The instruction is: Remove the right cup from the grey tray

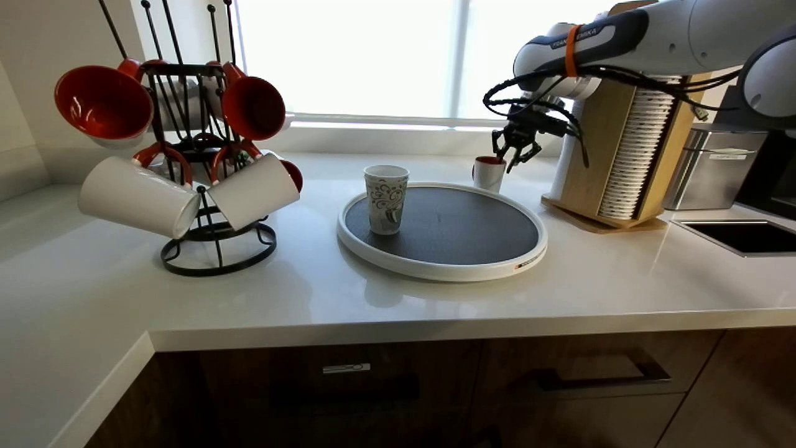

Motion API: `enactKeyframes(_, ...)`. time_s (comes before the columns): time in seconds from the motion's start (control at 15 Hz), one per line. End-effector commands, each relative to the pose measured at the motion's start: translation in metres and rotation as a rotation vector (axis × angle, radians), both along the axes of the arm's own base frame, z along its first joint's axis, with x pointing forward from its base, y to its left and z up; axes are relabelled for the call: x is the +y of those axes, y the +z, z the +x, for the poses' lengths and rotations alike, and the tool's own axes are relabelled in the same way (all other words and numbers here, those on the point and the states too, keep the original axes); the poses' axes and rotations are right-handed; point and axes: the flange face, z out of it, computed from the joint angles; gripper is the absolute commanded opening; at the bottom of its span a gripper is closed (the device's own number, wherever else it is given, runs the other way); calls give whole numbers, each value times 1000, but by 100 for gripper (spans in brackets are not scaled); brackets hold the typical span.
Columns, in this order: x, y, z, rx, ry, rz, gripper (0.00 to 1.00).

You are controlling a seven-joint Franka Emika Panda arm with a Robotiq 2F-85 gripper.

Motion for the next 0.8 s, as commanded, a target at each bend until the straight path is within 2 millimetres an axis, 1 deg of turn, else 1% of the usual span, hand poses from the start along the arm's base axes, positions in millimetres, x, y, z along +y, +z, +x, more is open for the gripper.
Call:
enactKeyframes(0.0,2,6,2,14,-11,5,65)
enactKeyframes(0.07,4,10,3,7,-6,6,72)
enactKeyframes(0.13,8,18,4,-5,7,7,78)
enactKeyframes(0.2,13,27,5,-10,21,7,87)
enactKeyframes(0.27,20,39,5,-15,52,-4,95)
enactKeyframes(0.33,27,53,4,-14,83,-11,99)
enactKeyframes(0.47,39,81,2,-16,129,-45,100)
enactKeyframes(0.6,56,109,-2,-8,191,-43,100)
enactKeyframes(0.73,82,133,-8,0,275,20,100)
